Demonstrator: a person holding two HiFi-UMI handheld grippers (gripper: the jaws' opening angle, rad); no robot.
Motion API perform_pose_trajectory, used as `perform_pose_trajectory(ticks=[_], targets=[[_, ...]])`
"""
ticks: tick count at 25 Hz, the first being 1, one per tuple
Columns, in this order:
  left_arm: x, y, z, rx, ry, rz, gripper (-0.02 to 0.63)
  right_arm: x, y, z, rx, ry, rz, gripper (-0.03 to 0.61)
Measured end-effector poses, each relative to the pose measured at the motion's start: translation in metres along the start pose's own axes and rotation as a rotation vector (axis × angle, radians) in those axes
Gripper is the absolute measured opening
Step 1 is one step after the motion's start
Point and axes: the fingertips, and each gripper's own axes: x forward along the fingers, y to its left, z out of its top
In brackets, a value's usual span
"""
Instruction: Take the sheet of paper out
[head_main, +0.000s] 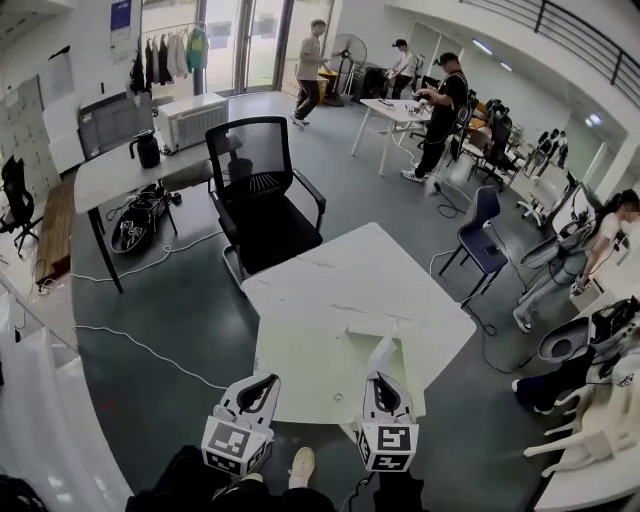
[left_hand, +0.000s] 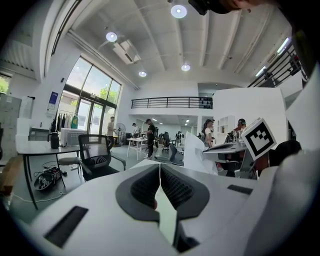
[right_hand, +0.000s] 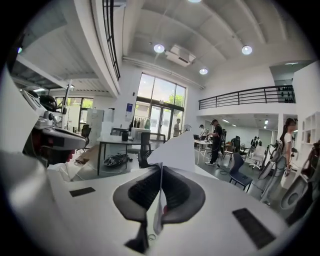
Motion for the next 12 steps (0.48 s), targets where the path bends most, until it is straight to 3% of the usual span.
perform_pose_trajectory(ticks=[12], targets=[[-0.038, -0.024, 0.014, 0.045, -0.036, -0.096, 0.025, -0.081, 0.022, 0.013, 0.052, -0.065, -0.085, 0.021]])
